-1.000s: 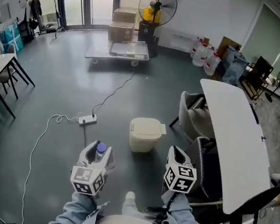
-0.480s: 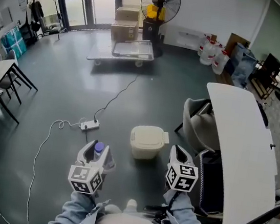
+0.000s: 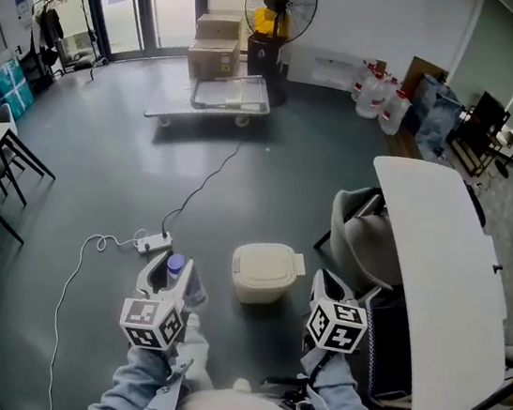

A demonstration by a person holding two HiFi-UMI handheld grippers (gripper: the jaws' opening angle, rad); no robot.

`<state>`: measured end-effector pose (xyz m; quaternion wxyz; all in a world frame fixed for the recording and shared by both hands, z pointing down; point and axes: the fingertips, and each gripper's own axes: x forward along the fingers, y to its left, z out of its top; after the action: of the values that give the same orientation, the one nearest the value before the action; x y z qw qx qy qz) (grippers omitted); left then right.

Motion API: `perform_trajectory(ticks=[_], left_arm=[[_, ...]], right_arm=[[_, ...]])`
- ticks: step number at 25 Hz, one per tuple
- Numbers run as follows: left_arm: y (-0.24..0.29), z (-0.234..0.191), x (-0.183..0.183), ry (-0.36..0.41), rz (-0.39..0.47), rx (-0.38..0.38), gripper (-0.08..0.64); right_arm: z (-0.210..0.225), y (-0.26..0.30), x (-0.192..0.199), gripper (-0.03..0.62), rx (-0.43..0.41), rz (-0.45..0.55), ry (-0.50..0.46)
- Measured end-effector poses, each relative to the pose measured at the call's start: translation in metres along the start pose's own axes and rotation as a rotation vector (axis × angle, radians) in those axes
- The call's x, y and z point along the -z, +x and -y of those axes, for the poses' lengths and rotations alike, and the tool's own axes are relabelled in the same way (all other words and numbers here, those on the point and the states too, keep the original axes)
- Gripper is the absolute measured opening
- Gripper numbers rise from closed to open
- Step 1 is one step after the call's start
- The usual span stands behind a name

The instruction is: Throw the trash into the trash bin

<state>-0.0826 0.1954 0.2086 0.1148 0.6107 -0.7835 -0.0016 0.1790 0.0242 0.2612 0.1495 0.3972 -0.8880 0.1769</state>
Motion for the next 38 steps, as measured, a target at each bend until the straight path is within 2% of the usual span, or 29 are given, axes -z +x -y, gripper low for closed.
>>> perform_trajectory(ticks=[7,11,20,26,31,34,38], left_arm=[[0.072,-0.056,-0.011,-0.011,0.042,0.074,0.209],[0.111,-0.092,-0.029,0.010,0.067,0.108,0.209],[0.178,-0.176,-0.057,0.002,0.040,0.169,0.209],[0.215,-0.198,-0.040,-0.011,-0.002,0.228,0.209],[0.233,-0.197,-0.021,0.008,-0.016,0.224,0.209],[0.245,-0.183,-0.011,0.039,-0.026,0.226,0.209],[0.268,-0.172,0.002,0.082,-0.040,0.244,0.209]], right_arm=[[-0.019,0.054,-0.017,0.002,0.075,0.031,-0.006],[-0.032,0.084,-0.045,0.002,0.131,0.056,-0.019],[-0.053,0.133,-0.100,0.002,0.278,0.084,-0.019],[-0.056,0.153,-0.084,0.002,0.350,0.022,-0.024],[-0.030,0.161,-0.069,0.002,0.369,-0.039,-0.106],[0.007,0.158,-0.074,0.002,0.373,-0.023,-0.166],[0.050,0.166,-0.073,0.002,0.378,0.002,-0.164]])
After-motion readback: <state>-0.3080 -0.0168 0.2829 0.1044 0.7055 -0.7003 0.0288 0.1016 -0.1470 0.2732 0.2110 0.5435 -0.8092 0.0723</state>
